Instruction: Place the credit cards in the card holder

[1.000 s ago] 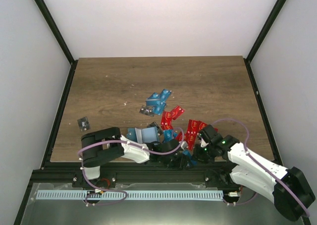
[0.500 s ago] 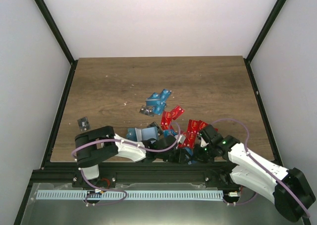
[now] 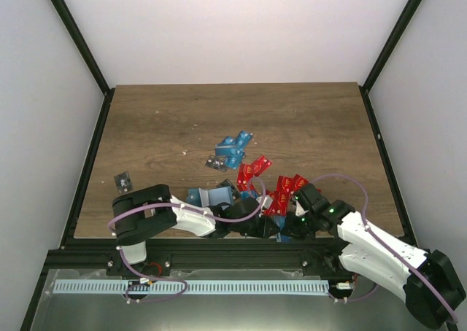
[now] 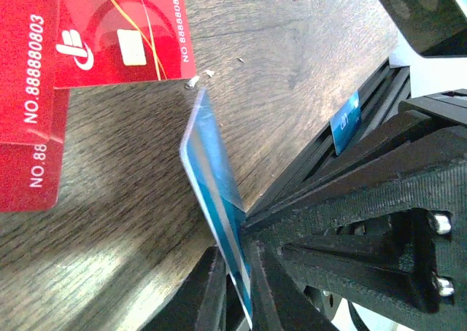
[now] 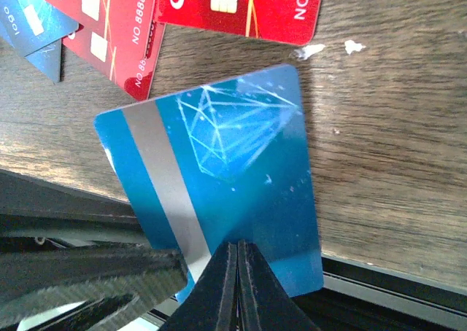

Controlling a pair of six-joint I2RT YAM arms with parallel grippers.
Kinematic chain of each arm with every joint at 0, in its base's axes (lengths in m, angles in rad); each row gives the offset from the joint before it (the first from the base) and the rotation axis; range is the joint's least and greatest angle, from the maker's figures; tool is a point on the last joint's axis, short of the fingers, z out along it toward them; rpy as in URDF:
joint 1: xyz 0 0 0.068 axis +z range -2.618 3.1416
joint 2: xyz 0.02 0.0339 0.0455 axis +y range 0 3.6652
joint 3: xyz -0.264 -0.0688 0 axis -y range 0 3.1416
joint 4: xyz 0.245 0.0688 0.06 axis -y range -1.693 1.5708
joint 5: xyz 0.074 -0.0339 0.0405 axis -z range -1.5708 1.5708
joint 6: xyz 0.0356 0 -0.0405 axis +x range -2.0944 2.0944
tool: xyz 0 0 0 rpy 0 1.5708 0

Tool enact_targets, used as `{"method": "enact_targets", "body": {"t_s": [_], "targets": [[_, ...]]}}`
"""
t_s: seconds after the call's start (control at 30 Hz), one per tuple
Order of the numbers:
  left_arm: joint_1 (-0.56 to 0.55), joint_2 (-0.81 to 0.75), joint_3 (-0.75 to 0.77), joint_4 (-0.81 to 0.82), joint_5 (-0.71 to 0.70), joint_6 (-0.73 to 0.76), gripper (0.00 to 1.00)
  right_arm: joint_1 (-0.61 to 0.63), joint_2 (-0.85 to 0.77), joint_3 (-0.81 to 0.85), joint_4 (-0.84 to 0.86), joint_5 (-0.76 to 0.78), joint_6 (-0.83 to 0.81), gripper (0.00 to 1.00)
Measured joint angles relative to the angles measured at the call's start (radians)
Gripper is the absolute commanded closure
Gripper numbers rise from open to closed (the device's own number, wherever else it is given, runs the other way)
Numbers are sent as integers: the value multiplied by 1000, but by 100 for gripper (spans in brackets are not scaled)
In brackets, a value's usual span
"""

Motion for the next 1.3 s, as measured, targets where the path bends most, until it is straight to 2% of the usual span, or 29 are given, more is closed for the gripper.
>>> {"method": "enact_targets", "body": {"t_s": [0.2, 0.4, 0.6, 0.73, 0.83, 1.1, 1.3], "targets": [[0, 20, 0, 7, 0, 6, 96, 0, -1, 0, 14, -5, 0, 97], [3, 27, 1, 27, 4, 16, 96, 0, -1, 0, 26, -5, 2, 99], [40, -19, -53, 45, 13, 23, 96, 0, -47, 33, 30, 19, 16, 74], [108, -152, -129, 8, 16, 48, 96, 0, -77, 110, 82, 42, 31, 44], [160, -294, -157, -57, 8, 85, 96, 0, -86, 138, 172, 54, 33, 31], [344, -661, -182, -335, -66, 200, 96, 0, 18, 139, 386, 100, 32, 26], [509, -809, -220, -517, -97, 263, 96, 0, 150, 153, 515, 121, -10, 26]]}}
